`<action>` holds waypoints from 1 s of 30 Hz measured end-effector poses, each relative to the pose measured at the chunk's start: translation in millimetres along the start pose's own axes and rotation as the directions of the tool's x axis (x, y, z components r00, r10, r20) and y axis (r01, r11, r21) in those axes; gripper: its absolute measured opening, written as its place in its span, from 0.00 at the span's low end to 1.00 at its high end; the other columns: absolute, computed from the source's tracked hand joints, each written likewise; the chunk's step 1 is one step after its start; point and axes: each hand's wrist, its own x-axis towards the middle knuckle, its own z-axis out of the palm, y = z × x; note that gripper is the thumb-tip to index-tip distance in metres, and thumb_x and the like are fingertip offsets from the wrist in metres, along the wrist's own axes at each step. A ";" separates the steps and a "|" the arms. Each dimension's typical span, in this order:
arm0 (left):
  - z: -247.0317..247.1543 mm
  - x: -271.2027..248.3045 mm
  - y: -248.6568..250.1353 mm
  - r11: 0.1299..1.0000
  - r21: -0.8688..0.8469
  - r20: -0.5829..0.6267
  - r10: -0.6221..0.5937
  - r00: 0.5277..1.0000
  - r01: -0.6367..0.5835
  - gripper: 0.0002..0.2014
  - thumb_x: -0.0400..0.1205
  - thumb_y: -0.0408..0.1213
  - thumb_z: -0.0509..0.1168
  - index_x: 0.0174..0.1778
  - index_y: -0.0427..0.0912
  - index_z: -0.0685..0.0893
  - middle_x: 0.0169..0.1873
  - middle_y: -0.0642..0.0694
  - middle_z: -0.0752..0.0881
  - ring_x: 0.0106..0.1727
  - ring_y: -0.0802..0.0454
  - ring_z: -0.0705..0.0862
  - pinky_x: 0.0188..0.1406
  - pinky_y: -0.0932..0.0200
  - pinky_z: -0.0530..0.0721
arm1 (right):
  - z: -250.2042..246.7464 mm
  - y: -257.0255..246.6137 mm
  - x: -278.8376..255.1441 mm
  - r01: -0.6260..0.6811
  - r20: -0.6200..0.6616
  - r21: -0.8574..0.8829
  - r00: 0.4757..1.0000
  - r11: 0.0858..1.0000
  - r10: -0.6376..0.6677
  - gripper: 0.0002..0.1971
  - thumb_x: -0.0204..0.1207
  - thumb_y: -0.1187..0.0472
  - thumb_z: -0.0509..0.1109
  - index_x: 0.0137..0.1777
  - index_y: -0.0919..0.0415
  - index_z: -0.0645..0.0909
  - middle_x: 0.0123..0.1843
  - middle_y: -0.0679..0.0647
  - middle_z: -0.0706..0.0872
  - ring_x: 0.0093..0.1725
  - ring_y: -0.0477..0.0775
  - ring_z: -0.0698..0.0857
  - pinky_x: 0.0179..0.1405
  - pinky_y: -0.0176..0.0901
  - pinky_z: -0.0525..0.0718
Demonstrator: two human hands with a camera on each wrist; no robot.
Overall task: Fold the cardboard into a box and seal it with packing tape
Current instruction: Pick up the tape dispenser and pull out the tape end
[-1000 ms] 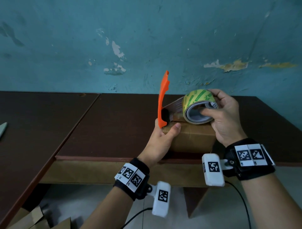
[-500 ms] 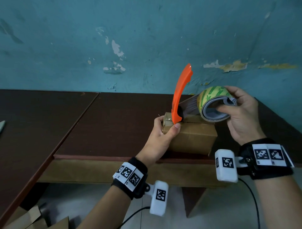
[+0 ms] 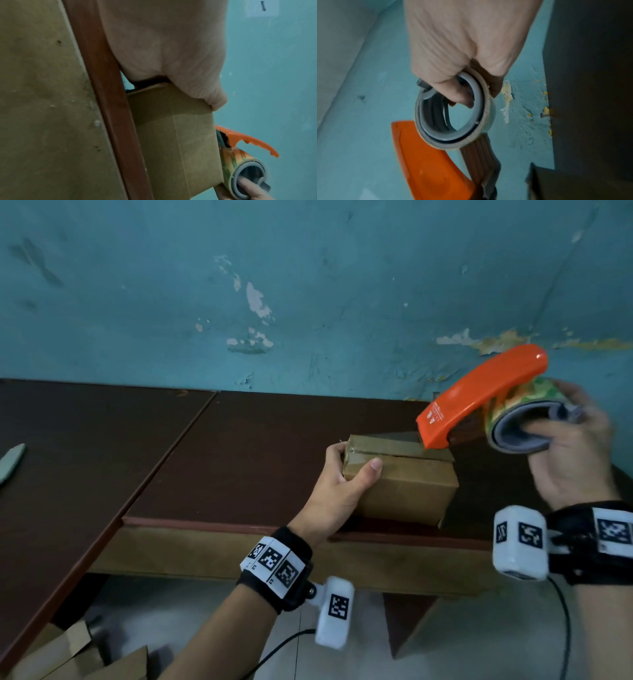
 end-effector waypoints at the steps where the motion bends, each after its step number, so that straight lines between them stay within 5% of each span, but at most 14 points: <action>1: 1.0 0.3 -0.1 1.000 -0.003 -0.006 -0.003 1.000 0.003 0.23 0.88 0.41 0.68 0.76 0.43 0.69 0.59 0.54 0.86 0.53 0.74 0.88 0.53 0.72 0.84 | -0.4 -1.2 -0.8 -0.003 0.001 -0.017 1.000 1.000 0.003 0.29 0.64 0.87 0.58 0.51 0.53 0.81 0.38 0.42 0.92 0.45 0.44 0.91 0.52 0.46 0.90; 5: 2.1 -0.3 -1.1 0.999 0.037 -0.012 0.017 1.000 -0.016 0.26 0.89 0.42 0.68 0.80 0.46 0.66 0.66 0.60 0.80 0.64 0.70 0.84 0.57 0.77 0.81 | 1.7 0.0 -5.7 -0.019 -0.011 -0.078 1.000 0.997 0.018 0.29 0.66 0.90 0.58 0.48 0.53 0.81 0.37 0.42 0.91 0.44 0.43 0.91 0.51 0.44 0.90; 8: 4.6 -4.2 -0.2 0.994 0.091 -0.024 0.055 0.998 -0.053 0.31 0.90 0.42 0.67 0.87 0.50 0.60 0.77 0.62 0.71 0.75 0.75 0.70 0.61 0.89 0.69 | 2.1 -2.3 -6.6 -0.050 -0.037 -0.099 0.998 0.994 0.047 0.31 0.66 0.91 0.57 0.48 0.51 0.81 0.42 0.44 0.88 0.43 0.41 0.90 0.51 0.43 0.90; 12: 10.5 -4.1 -6.2 0.966 0.130 -0.139 0.241 0.960 -0.223 0.37 0.84 0.40 0.70 0.88 0.50 0.61 0.86 0.55 0.66 0.87 0.66 0.63 0.87 0.63 0.64 | 4.3 -0.8 -6.9 -0.033 -0.053 -0.143 0.998 0.989 0.025 0.30 0.59 0.88 0.59 0.46 0.51 0.81 0.43 0.47 0.85 0.41 0.41 0.89 0.50 0.46 0.87; 15: 13.6 -1.0 -6.1 0.922 0.195 -0.167 0.368 0.915 -0.336 0.37 0.82 0.32 0.70 0.87 0.47 0.65 0.86 0.51 0.68 0.90 0.56 0.62 0.91 0.49 0.61 | 4.1 -1.9 -6.3 -0.020 -0.075 -0.138 0.997 0.990 0.010 0.30 0.57 0.87 0.58 0.46 0.53 0.82 0.40 0.47 0.85 0.40 0.42 0.89 0.43 0.40 0.87; 18: 13.4 1.1 -4.8 0.913 0.170 -0.142 0.396 0.907 -0.372 0.34 0.81 0.29 0.70 0.84 0.43 0.68 0.81 0.48 0.76 0.85 0.57 0.71 0.87 0.53 0.68 | 6.6 -5.3 -5.2 0.005 -0.098 -0.108 0.995 0.994 -0.016 0.31 0.58 0.89 0.56 0.46 0.54 0.82 0.38 0.46 0.86 0.39 0.42 0.89 0.38 0.38 0.86; 23: 3.3 3.9 -1.8 0.971 0.045 -0.038 0.235 0.971 -0.233 0.36 0.81 0.37 0.74 0.85 0.50 0.67 0.69 0.42 0.80 0.68 0.52 0.85 0.69 0.55 0.85 | 10.8 -11.1 -5.5 0.044 -0.118 -0.066 0.992 0.997 -0.051 0.30 0.58 0.88 0.57 0.46 0.55 0.83 0.37 0.44 0.88 0.42 0.44 0.91 0.40 0.40 0.88; 27: -4.6 5.8 1.3 0.966 0.034 0.033 0.254 0.967 -0.255 0.38 0.81 0.36 0.76 0.86 0.51 0.67 0.68 0.35 0.80 0.69 0.41 0.84 0.72 0.46 0.85 | 10.5 -10.6 -7.0 0.033 -0.126 -0.077 0.991 0.997 -0.042 0.30 0.59 0.89 0.56 0.46 0.55 0.83 0.40 0.47 0.88 0.43 0.43 0.91 0.42 0.41 0.89; 30: -5.9 5.7 0.1 0.960 0.067 0.068 0.269 0.961 -0.273 0.35 0.83 0.38 0.75 0.86 0.54 0.70 0.70 0.37 0.80 0.72 0.42 0.82 0.78 0.40 0.81 | 9.3 -9.7 -8.9 0.003 -0.119 -0.118 0.993 0.993 -0.017 0.32 0.59 0.90 0.55 0.47 0.54 0.82 0.44 0.50 0.86 0.41 0.41 0.91 0.43 0.41 0.89</action>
